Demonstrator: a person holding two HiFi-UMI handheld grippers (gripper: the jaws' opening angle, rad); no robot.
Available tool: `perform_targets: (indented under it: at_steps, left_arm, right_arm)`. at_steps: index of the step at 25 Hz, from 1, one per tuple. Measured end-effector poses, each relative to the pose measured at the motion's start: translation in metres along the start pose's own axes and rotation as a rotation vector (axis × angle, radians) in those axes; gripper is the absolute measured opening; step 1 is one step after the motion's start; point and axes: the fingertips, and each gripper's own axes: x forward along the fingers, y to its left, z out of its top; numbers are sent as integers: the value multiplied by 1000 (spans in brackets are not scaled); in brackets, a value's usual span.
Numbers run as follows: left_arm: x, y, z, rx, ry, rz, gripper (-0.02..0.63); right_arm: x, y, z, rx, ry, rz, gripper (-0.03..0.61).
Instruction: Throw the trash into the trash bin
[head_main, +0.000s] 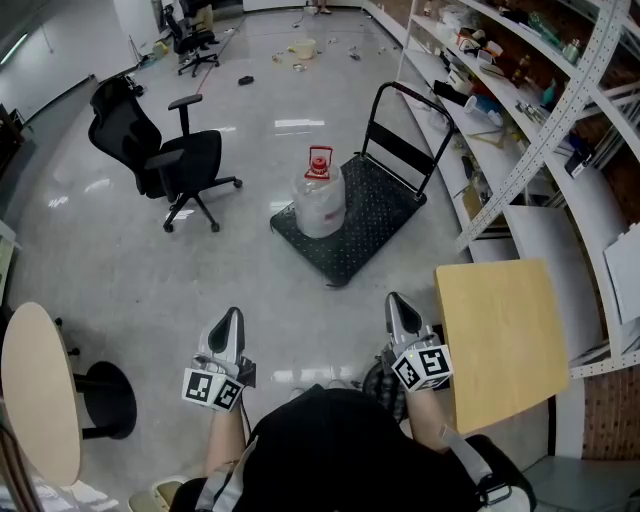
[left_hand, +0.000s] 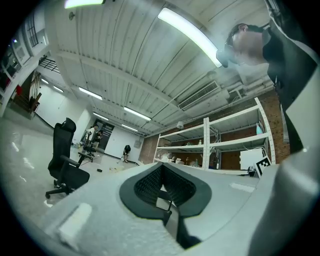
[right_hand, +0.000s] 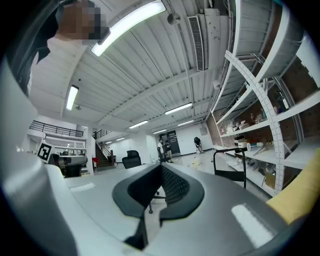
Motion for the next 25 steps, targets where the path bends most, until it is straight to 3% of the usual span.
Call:
perform_targets:
  at_steps: [12,21,25]
  left_arm:
    - [-6,-8,-4,-4,4,38,0]
    - [-52,-9,4,29,-1,223,0]
    - [-90,-12,6,47,-10,340,0]
  right_arm:
    - [-3,-5,6,8,-26,52,5]
    - [13,6,4,-5,11,215,5]
    - [28,23,-12,-3,43,328,5]
